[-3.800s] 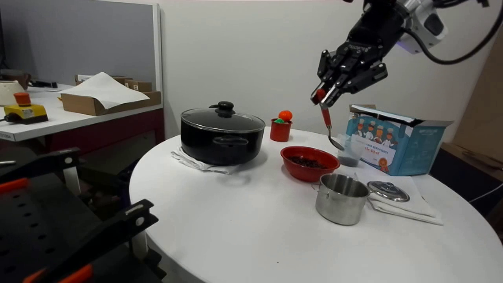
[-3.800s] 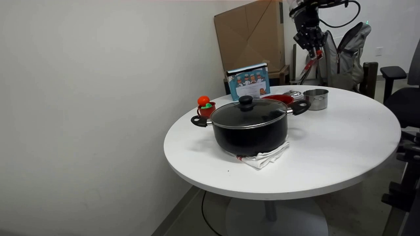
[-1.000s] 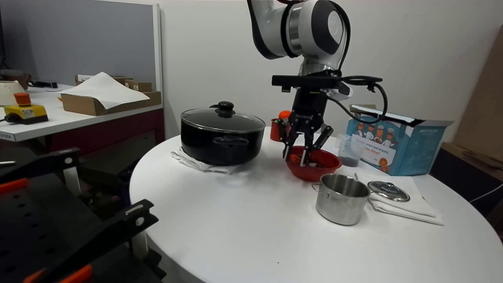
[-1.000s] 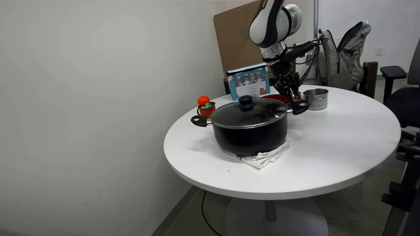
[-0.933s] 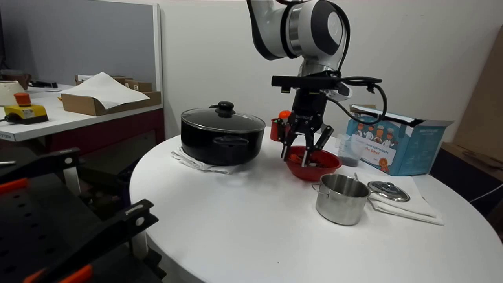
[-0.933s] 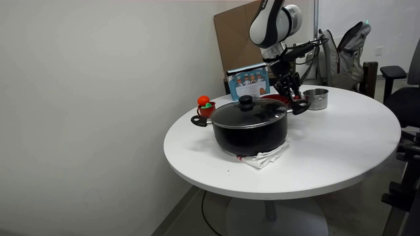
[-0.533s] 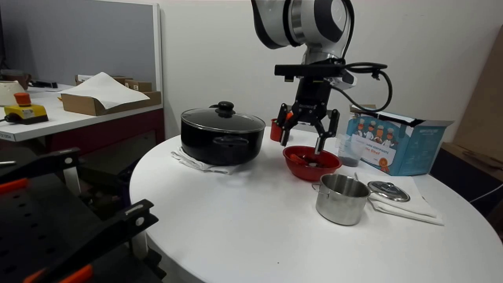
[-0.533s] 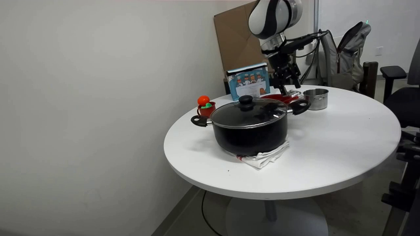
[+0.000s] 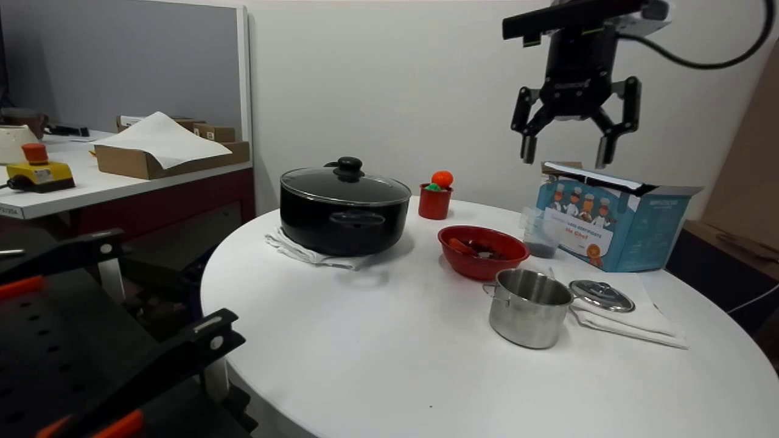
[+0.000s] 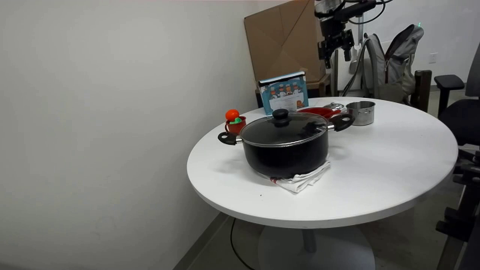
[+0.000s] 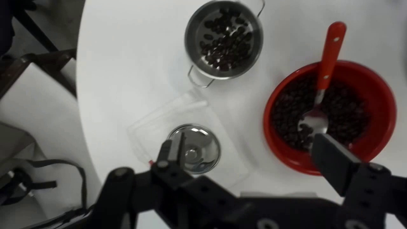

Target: Put a spoonful of the things in the red bowl into the small pot, then cover it and then uncover the big pot

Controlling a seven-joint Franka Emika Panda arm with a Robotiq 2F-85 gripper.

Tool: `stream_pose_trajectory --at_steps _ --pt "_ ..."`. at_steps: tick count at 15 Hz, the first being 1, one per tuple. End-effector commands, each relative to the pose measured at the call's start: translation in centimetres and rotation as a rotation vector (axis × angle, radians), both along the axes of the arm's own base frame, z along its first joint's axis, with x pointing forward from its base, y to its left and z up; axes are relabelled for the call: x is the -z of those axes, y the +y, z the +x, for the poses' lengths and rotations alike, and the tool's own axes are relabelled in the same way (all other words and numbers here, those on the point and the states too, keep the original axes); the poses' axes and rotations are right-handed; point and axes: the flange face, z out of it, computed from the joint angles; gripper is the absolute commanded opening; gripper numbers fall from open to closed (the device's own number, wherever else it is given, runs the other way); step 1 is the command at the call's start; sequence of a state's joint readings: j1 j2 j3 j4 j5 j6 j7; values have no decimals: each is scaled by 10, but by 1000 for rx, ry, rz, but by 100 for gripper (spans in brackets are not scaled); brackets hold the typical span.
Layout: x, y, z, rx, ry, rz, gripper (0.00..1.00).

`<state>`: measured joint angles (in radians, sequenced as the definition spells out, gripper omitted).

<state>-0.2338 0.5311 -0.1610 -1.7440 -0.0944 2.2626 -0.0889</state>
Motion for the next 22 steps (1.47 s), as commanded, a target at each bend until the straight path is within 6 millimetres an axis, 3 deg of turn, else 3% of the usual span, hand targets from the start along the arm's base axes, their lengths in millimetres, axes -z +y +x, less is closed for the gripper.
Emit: stream_pose_trajectory --at_steps 1,4,11,15,22 --pt "-12 -41 -4 93 -136 -49 100" --pt "2 -61 -1 123 -225 -103 100" --pt "65 -76 16 210 -336 -112 100" --pt "81 -88 29 292 -359 -73 100" --pt "121 -90 56 348 -353 -23 100"
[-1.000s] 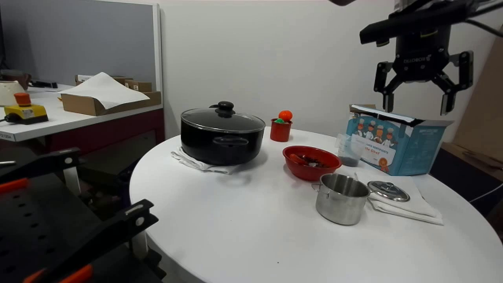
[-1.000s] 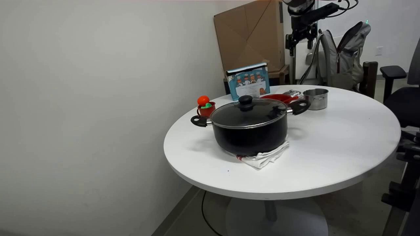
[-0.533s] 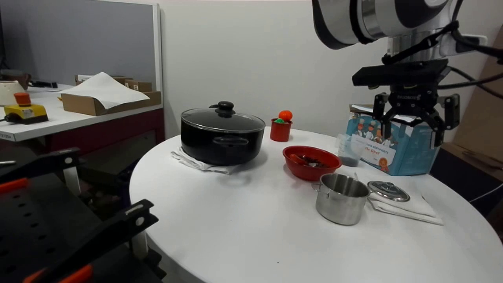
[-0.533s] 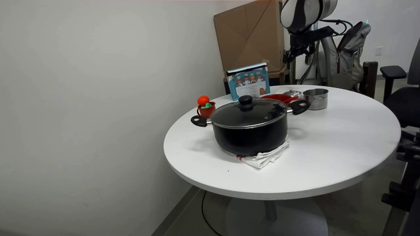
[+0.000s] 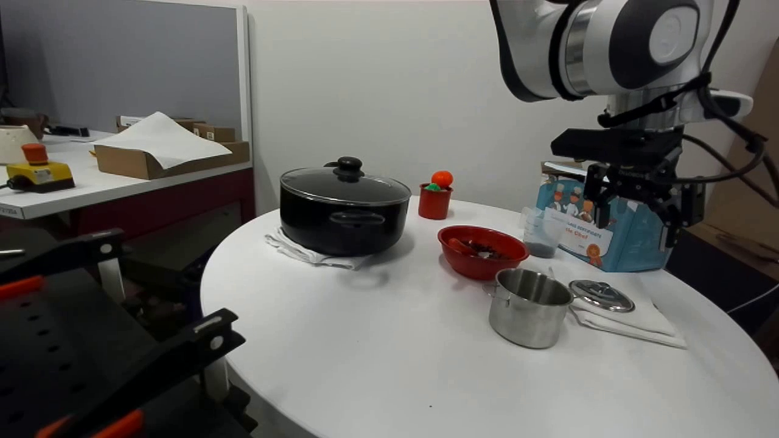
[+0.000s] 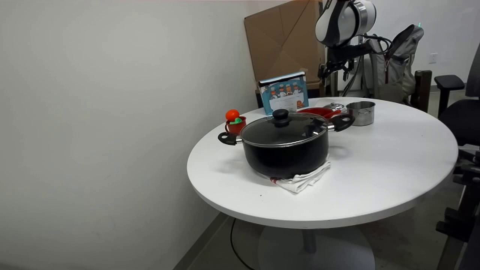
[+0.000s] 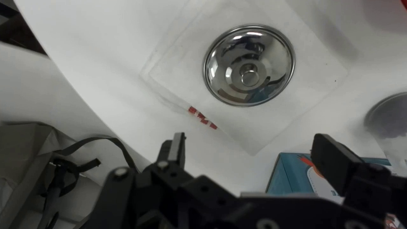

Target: Put a spoonful of the things in the red bowl into the small pot, then cover it and then uncover the big pot

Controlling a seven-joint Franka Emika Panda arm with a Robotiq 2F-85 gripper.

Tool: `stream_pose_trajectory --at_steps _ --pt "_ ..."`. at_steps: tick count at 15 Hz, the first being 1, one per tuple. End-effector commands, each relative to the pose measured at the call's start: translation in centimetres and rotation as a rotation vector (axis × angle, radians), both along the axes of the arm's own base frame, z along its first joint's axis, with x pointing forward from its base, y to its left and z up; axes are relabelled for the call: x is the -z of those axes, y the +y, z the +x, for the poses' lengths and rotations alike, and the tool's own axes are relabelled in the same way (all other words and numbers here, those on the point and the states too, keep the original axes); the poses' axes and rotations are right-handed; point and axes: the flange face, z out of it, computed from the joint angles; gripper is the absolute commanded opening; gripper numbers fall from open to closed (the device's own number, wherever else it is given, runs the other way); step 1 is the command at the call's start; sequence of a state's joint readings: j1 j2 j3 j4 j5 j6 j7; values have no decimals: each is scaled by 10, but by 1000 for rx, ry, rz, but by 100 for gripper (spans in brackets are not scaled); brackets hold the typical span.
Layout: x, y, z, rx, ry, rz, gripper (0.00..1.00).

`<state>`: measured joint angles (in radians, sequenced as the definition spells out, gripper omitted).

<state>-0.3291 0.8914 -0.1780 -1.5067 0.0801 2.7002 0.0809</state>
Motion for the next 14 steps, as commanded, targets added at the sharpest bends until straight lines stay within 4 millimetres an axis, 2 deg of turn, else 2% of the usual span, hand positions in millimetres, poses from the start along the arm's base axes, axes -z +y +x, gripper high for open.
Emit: stream_pose_trajectory --at_steps 1,6,13,14 --pt "27 0 21 28 7 40 100" --pt "61 14 36 34 50 70 100" --pt "80 15 46 43 75 80 100" --pt "82 15 46 43 79 79 90"
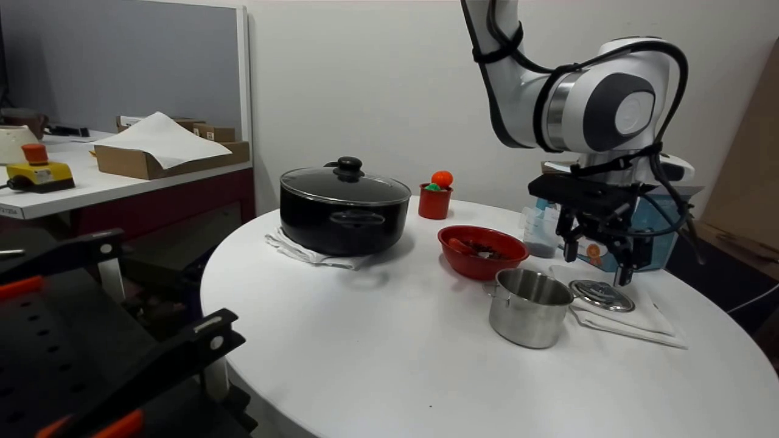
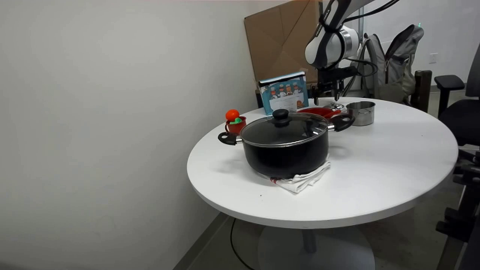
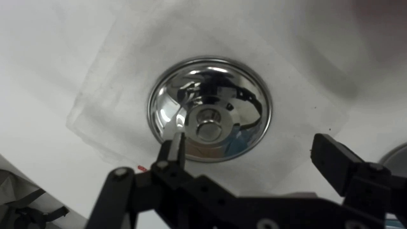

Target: Put a spoonful of the things in the red bowl into the small pot, then cover it and then uncover the big pot

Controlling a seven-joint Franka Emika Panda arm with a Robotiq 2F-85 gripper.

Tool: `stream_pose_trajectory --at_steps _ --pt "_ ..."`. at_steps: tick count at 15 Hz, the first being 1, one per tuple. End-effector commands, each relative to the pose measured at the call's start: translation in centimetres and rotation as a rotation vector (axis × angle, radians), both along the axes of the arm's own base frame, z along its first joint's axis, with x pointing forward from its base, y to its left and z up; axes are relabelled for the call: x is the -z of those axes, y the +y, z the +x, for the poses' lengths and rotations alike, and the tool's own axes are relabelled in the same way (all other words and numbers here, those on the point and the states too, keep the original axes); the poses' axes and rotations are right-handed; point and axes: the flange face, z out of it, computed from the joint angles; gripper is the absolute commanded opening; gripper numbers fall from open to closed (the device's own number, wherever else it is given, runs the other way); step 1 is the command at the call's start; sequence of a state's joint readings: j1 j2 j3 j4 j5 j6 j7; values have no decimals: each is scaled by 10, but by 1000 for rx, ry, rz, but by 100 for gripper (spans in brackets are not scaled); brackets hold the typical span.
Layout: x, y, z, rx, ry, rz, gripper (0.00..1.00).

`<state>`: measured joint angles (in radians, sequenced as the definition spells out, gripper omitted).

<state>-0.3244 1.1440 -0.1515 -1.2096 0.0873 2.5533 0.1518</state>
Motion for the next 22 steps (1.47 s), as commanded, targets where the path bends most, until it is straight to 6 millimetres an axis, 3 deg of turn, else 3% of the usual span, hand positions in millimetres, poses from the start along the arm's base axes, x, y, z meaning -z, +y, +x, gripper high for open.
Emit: stream_pose_trajectory --at_steps 1,2,6,7,8,11,13,14,18,22 --pt "6 -3 9 15 9 8 79" --pt "8 -3 10 13 13 8 69" --pt "10 -5 12 10 19 4 50" --pt "7 -6 13 10 19 4 39" --pt "5 -6 13 10 20 5 36" --pt "-4 -6 15 5 20 12 10" --pt "-10 -4 16 -1 19 15 6" --pt "-13 -3 16 -5 18 16 10" --pt "-25 1 17 -20 14 24 11" --pt "-50 7 11 -41 57 44 11"
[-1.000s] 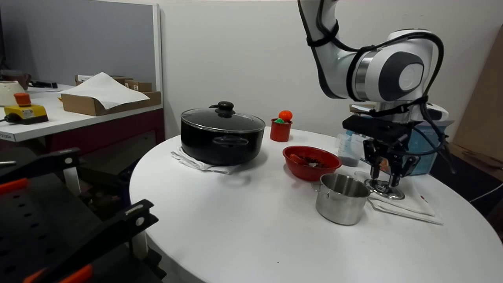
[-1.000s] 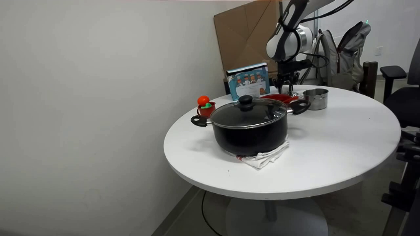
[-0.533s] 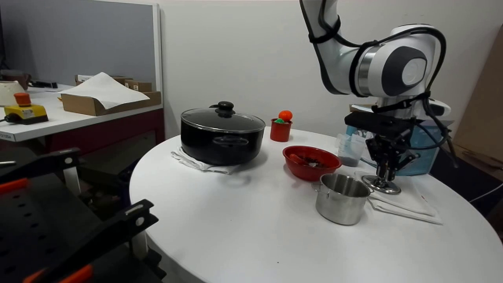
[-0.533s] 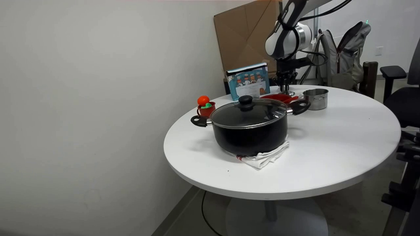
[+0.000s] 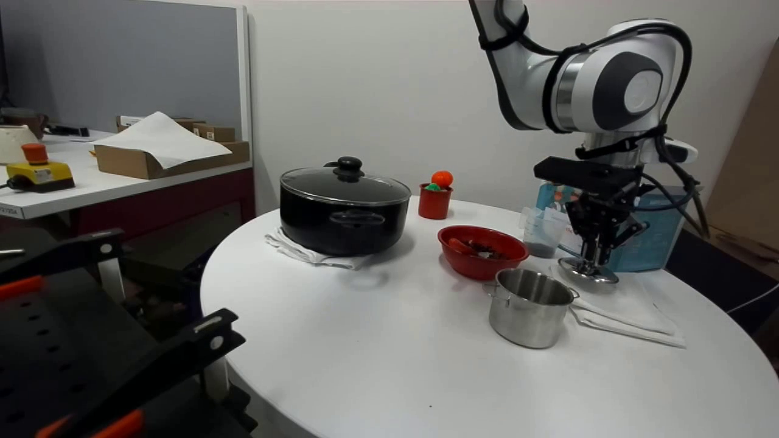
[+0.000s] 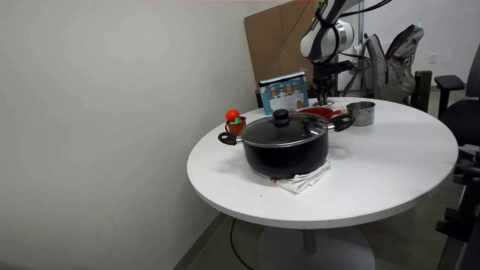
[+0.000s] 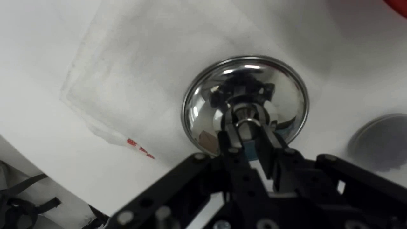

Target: Put a spoonful of the things in the red bowl into the small pot, then cover it and then uncover the big pot

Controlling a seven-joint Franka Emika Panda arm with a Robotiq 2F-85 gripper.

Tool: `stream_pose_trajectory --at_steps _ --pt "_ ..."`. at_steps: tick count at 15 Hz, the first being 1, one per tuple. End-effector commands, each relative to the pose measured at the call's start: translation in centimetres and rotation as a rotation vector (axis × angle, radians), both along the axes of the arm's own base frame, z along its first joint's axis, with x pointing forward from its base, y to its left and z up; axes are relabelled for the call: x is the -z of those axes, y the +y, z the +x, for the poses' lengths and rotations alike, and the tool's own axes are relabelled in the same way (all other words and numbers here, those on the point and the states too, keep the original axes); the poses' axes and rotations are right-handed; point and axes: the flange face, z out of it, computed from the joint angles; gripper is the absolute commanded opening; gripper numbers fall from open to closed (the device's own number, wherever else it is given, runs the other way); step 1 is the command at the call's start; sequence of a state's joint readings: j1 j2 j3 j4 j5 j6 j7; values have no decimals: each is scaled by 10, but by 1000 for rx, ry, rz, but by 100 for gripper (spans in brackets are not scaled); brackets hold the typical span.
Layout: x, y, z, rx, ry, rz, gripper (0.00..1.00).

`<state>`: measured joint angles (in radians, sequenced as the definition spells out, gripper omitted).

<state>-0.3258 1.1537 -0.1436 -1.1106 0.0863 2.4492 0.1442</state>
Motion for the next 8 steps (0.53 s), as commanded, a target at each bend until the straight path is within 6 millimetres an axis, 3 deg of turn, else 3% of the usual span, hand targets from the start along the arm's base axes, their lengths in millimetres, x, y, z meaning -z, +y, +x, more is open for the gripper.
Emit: stream_pose_trajectory --at_steps 1,8 --pt "-31 7 -14 -36 64 34 11" --pt "-87 12 -72 -119 128 57 11"
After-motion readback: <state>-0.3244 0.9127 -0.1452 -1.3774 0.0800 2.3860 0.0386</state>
